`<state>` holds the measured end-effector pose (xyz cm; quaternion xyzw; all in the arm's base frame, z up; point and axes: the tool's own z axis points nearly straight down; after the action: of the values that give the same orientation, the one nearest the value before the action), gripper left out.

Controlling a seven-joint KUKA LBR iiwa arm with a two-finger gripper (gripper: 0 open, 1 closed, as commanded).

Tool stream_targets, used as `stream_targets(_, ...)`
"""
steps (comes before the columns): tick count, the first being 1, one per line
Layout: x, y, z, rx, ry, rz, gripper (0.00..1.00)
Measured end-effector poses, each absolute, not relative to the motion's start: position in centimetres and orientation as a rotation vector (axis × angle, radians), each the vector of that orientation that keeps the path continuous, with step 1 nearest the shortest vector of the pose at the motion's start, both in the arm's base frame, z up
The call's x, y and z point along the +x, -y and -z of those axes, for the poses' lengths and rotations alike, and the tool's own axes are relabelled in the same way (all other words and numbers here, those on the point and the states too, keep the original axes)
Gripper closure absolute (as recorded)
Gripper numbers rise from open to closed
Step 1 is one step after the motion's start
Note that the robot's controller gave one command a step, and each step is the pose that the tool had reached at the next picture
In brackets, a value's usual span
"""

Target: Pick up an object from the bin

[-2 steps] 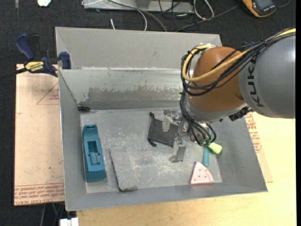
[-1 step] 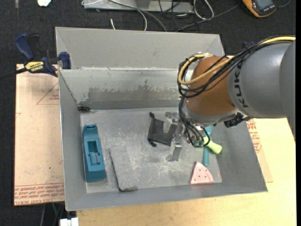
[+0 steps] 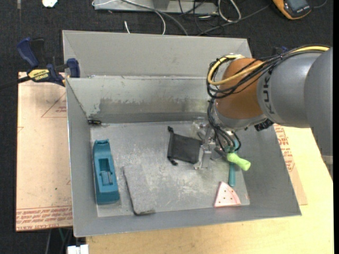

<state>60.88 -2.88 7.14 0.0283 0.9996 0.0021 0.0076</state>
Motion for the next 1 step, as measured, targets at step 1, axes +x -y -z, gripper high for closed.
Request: stream_targets(1,61.2,3.94,-7.06,0.187,-3.127,-0.011,1.0)
